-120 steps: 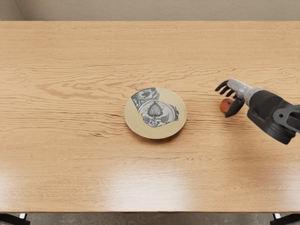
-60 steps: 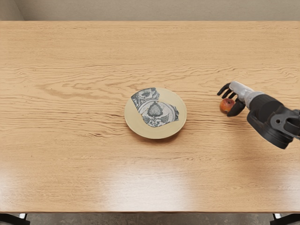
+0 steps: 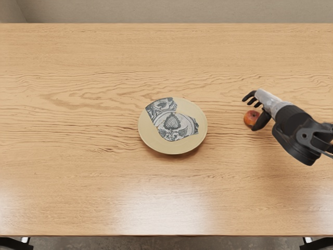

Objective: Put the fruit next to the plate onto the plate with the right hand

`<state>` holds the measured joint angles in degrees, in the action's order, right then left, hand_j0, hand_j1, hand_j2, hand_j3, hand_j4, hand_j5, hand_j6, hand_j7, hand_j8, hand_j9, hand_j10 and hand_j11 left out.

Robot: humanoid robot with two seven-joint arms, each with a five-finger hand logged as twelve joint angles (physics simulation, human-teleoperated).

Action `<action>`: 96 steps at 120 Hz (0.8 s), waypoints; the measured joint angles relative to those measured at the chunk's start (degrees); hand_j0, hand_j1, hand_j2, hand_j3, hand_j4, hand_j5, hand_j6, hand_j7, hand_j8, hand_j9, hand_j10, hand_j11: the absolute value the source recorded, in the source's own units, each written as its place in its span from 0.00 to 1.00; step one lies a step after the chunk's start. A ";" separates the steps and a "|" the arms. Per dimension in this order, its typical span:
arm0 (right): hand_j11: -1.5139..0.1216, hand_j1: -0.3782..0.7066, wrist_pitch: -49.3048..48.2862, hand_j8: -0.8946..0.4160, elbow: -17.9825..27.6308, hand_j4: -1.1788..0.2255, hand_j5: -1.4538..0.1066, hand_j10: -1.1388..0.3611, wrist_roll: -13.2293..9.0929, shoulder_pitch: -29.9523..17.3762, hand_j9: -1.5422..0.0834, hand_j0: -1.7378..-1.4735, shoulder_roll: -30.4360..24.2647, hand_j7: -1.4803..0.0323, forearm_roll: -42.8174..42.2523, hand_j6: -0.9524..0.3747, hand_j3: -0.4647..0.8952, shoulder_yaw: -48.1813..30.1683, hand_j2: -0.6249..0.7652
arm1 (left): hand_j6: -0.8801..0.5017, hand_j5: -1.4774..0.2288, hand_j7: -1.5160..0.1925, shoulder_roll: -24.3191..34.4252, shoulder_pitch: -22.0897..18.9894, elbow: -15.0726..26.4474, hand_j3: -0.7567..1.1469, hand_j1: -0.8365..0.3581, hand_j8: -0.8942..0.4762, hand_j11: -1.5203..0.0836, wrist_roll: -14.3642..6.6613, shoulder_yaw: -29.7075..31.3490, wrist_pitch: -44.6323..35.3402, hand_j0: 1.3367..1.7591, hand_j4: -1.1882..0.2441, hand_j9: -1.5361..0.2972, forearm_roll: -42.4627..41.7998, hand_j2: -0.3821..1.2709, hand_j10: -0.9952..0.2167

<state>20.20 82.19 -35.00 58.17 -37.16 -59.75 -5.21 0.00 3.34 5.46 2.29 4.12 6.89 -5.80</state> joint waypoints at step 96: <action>0.62 0.44 7.55 0.40 2.21 0.57 0.62 0.50 0.00 -1.26 0.65 0.30 -0.42 0.65 -3.36 0.43 0.34 4.15 0.40 | 0.47 0.69 0.71 0.00 0.00 0.01 0.40 0.76 0.48 0.76 0.00 0.00 -0.02 0.76 0.67 0.67 0.00 0.26 0.63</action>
<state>27.75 84.41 -35.00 56.91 -37.58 -63.11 -1.06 0.00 3.34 5.47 2.29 4.12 6.88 -5.80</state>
